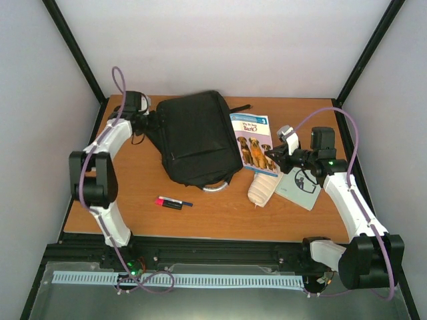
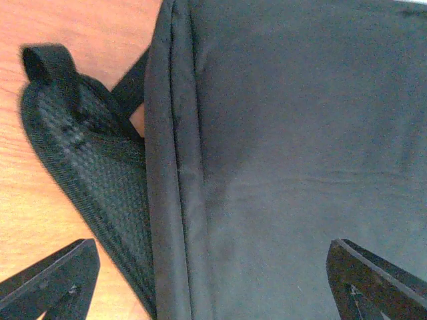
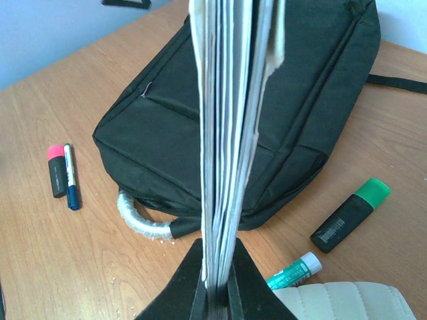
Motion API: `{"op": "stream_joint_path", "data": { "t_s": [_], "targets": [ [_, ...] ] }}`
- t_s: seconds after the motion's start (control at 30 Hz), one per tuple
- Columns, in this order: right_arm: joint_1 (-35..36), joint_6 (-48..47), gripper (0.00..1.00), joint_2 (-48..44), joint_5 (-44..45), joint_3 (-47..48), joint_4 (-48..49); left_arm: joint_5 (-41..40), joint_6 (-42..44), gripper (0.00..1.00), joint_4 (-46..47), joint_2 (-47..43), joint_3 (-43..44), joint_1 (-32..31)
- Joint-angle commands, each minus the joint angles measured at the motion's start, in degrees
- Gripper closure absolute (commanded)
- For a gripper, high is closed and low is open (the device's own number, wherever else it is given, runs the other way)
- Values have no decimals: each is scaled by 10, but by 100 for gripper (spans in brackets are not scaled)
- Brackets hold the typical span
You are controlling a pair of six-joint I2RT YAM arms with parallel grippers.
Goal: Pack the student bag
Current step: Adjust the student bag at the center of the board, then place the book in the student bag.
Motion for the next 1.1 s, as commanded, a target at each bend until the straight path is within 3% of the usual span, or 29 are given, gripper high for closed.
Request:
{"op": "stream_joint_path", "data": {
  "t_s": [0.0, 0.2, 0.43, 0.6, 0.73, 0.8, 0.83, 0.97, 1.03, 1.07],
  "targets": [
    [-2, -7, 97, -9, -19, -1, 22, -30, -26, 1, -19, -101, -34, 1],
    [-2, -5, 97, 0, -20, 0, 22, 64, -38, 0, -57, -168, -76, -2],
    [-2, 2, 97, 28, -23, -1, 24, 56, 8, 0, 74, -321, -239, -99],
    [-2, 2, 97, 41, -10, -1, 27, -53, 54, 0, 64, -388, -260, -204],
    [-2, 2, 97, 37, -7, -2, 28, -201, -14, 0, 58, -449, -284, -245],
    [-2, 4, 97, 32, -7, -2, 30, -307, -84, 0, 34, -445, -294, -245],
    [-2, 5, 97, 30, -8, -3, 31, -321, -91, 0, 33, -433, -294, -245],
    [-2, 8, 97, 29, -13, -4, 32, -277, -211, 0, -69, -329, -241, -235],
    [-2, 7, 97, 28, -13, -1, 29, -180, -150, 0, -55, -283, -211, -240],
    [-2, 6, 97, 26, -11, -1, 28, -179, -147, 0, -42, -280, -215, -247]
  ]
}}
